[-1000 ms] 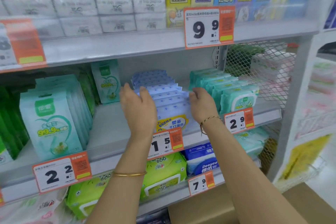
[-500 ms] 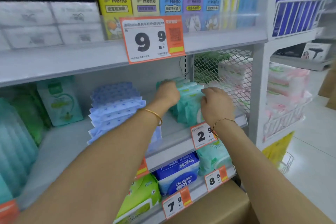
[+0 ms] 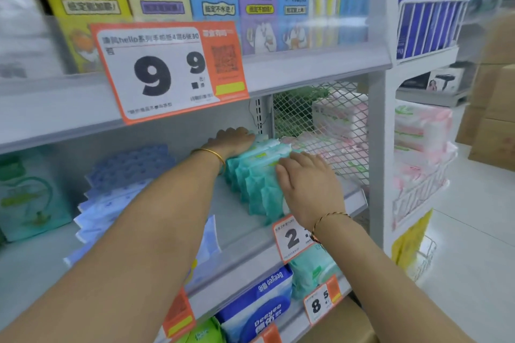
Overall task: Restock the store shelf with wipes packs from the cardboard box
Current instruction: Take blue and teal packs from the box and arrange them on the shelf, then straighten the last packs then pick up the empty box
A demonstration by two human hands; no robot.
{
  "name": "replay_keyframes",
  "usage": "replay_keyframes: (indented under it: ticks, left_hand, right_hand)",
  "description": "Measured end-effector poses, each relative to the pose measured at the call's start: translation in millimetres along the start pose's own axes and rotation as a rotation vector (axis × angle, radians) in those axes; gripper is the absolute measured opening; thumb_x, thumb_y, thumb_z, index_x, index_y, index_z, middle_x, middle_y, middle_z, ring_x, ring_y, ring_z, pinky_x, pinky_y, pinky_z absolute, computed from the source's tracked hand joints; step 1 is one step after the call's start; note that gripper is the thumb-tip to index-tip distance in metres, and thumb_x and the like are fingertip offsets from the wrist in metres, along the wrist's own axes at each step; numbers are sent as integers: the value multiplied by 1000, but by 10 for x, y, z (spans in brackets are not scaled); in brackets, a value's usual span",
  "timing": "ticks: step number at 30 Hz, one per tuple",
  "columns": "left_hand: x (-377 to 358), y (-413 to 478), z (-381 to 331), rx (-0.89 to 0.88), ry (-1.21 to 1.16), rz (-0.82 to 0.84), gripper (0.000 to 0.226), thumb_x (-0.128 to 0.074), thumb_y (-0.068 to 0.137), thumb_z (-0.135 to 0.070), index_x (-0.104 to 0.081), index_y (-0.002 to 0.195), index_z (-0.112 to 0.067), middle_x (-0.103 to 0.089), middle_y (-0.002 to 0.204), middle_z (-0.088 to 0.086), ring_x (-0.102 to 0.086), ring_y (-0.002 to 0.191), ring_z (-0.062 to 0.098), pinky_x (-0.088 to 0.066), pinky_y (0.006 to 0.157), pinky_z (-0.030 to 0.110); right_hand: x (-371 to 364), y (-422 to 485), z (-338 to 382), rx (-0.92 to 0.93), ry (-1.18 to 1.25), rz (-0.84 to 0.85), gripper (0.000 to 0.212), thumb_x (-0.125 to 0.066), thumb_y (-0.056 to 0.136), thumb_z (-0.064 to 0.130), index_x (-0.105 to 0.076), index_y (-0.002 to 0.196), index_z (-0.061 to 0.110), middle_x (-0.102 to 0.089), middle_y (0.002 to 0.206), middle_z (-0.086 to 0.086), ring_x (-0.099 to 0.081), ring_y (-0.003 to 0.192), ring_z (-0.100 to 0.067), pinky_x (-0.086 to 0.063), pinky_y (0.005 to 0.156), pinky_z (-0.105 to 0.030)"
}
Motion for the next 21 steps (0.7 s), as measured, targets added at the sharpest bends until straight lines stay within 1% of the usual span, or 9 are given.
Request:
replay_keyframes:
  ticks: [3,6,8,11,13,14,17,19,21]
  left_hand:
    - [-36,50,-1,-6,11,20,70,-21,72,-58,-43,131,-27,-49,137,9,-44,123,34,-35,103,48]
    - [-48,65,-5,-32,27,29,71,-21,73,-59,-40,135,-29,-47,140,7,-43,126,32,-34,105,49]
    - [-40,32,-10,-51,27,52,73,-17,73,-60,-40,135,-30,-45,144,4,-43,128,31,-32,107,49]
    - [40,-254,-97,-57,24,96,70,-14,79,-58,-38,139,-28,-35,151,9,-38,133,32,-27,112,50]
    - [110,-520,-184,-35,15,73,62,-15,90,-51,-25,147,-27,-17,157,11,-23,142,32,-17,117,50]
    - [150,-653,-246,-38,8,44,55,-18,95,-40,-25,147,-22,-17,156,14,-22,142,34,-18,116,49]
    - [266,-1077,-494,-118,-112,-47,41,-26,95,-2,-41,133,2,-40,140,24,-40,127,39,-35,107,43]
    - [254,-1354,-657,-171,-188,-77,32,-28,96,-1,-49,117,10,-50,127,27,-48,117,38,-39,97,42]
    - [160,-1614,-769,-212,-217,-74,35,-24,99,-13,-52,109,7,-52,124,26,-50,113,35,-41,95,40]
  right_hand:
    - [-19,-8,-13,10,-8,-45,83,10,79,49,-57,120,22,-54,130,4,-40,130,-19,-19,116,-34]
    - [-34,-4,-15,3,-6,-47,87,12,76,49,-57,119,21,-55,130,4,-40,130,-19,-17,117,-34]
    - [-35,-4,-5,-4,5,-32,84,10,79,50,-57,120,21,-54,130,4,-40,131,-19,-15,118,-33]
    - [34,-18,-25,-11,122,-15,53,-15,100,41,-54,126,16,-51,135,-1,-38,131,-21,-16,116,-32]
    - [165,-99,-102,-34,289,-105,37,-33,101,22,-51,130,9,-49,138,-7,-40,130,-25,-24,111,-32]
    - [242,-166,-170,-64,359,-175,35,-38,98,11,-51,131,7,-50,137,-10,-42,129,-27,-28,108,-31]
    - [374,-484,-370,-220,495,-306,47,-38,87,-12,-52,129,4,-51,134,-12,-44,126,-28,-31,102,-27]
    - [374,-718,-423,-288,532,-290,51,-36,85,-14,-51,130,6,-50,135,-9,-42,128,-26,-31,103,-27]
    - [333,-925,-432,-308,530,-240,51,-36,87,-13,-49,131,8,-49,136,-8,-41,130,-25,-32,104,-28]
Point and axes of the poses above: each hand's wrist, its own y-axis towards the middle knuckle, its own x-axis out of the back of the hand, z = x × y, the point moved 5 cm from there along y, towards the middle knuckle
